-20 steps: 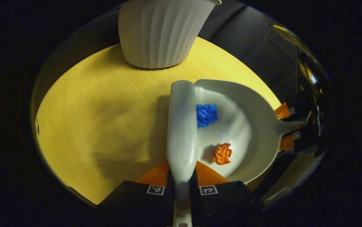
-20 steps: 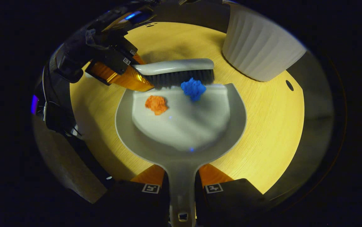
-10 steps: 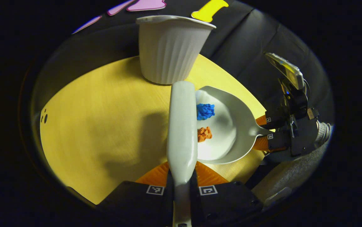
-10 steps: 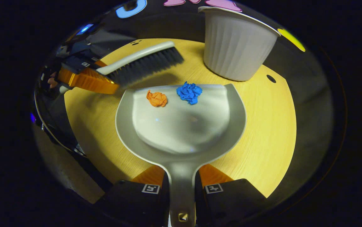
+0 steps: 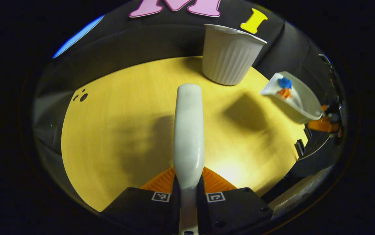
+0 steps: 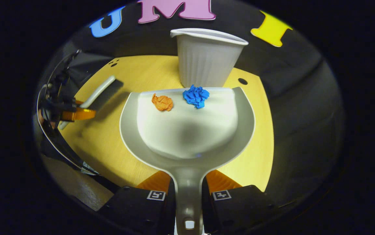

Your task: Pick up the small broom and dustpan from the desktop, sweep the trash into the dustpan with the broom, and then empty the trash into the garbage bin.

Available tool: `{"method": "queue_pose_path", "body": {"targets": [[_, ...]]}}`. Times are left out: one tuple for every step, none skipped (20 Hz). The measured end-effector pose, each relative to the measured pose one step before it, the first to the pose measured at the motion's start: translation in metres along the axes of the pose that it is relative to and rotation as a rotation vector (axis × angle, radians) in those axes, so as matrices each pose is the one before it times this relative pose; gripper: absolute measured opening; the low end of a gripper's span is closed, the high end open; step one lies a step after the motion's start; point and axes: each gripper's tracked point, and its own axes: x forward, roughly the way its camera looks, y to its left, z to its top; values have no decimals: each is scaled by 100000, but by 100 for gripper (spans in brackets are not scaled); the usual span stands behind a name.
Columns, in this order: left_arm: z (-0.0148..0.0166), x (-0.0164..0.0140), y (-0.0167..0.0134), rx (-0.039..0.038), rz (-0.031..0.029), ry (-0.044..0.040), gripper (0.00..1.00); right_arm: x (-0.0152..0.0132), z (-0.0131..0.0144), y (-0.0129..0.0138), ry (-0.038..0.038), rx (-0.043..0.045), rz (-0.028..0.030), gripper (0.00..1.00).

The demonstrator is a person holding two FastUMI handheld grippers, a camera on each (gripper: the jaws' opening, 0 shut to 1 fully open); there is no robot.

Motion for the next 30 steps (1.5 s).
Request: {"method": "queue_pose_path", "body": {"targets": [[-842,-123,465,14,-485,332,25,-652,824,-46,-778,2954,-939,37],[-970,-64,129,-21,-927,449,25,-592,485,-85,-825,2962,-718,37],[-822,-15,446,-112,-1052,618,25,-608,647,-162,-483,2170,-743,37],[-971,-12,334,-124,-822,640,25,-479,798,-365,-844,1430,-1339,37],[-767,-44,420,-391,-626,743,25,-374,818,-474,-675,1042,-1531,37],[-710,9,448,-481,-490,594,26,-420,555,-256,-241,1134,-1201,37],[-493,-74,451,-444,-398,274,25,-62,674,-334,-93,1048,-912,37],[-419,-74,494,-143,114,104,25,-121,825,-408,-161,689,-1319,37],[-309,-149,422,109,448,-81,25,109,729,-531,-97,520,-1897,37],[-247,-171,373,164,392,-341,26,82,604,-571,-36,43,-1886,37],[-200,-150,243,180,-198,-261,25,187,586,-350,-278,-176,-2129,37],[-162,-76,189,160,-424,-249,25,-34,1101,-556,-69,-874,-1764,37],[-121,-135,212,134,-363,49,25,304,784,-376,667,-1612,-1612,37],[-190,-68,224,190,-57,-44,25,308,346,-372,572,-2387,-2215,37],[-128,-19,262,17,-59,20,25,282,575,-486,1004,-3166,-2370,37],[-172,42,252,-204,-88,-8,25,275,551,-653,1057,-2837,-2142,37],[-212,21,269,-351,-112,98,25,-53,305,-371,1216,-2437,-1710,37],[-173,-4,238,-449,-101,41,25,-182,314,-360,1729,-2693,-1800,37],[-38,-14,256,-414,13,-61,25,14,379,-548,1886,-3488,-2032,37],[-37,39,230,-227,-3,-49,25,61,359,-712,1829,-3952,-2447,37],[-37,4,174,1,-7,-111,25,-86,369,-559,2220,-3775,-2048,37],[-114,138,196,259,-127,51,25,8,286,-334,2898,-4069,-1754,37],[-136,-4,192,339,-75,408,25,-290,75,-252,2647,-3700,-1120,37],[10,173,155,402,137,123,24,-289,870,-197,2692,-4559,-924,37],[20,-41,130,168,94,-26,25,-257,648,-210,2576,-4107,-86,37],[11,17,95,-38,-23,-224,26,145,627,205,2427,-2617,811,37],[17,75,39,-159,-105,160,24,-15,564,178,2211,-1949,1505,37],[-3,91,126,-116,-122,34,25,294,383,17,2071,-1535,526,37],[-25,59,-98,-150,-134,2,25,99,126,-46,1883,-1948,-63,37],[-40,-5,-83,-117,-109,18,25,235,-65,-23,1917,-1410,-287,37]]}}
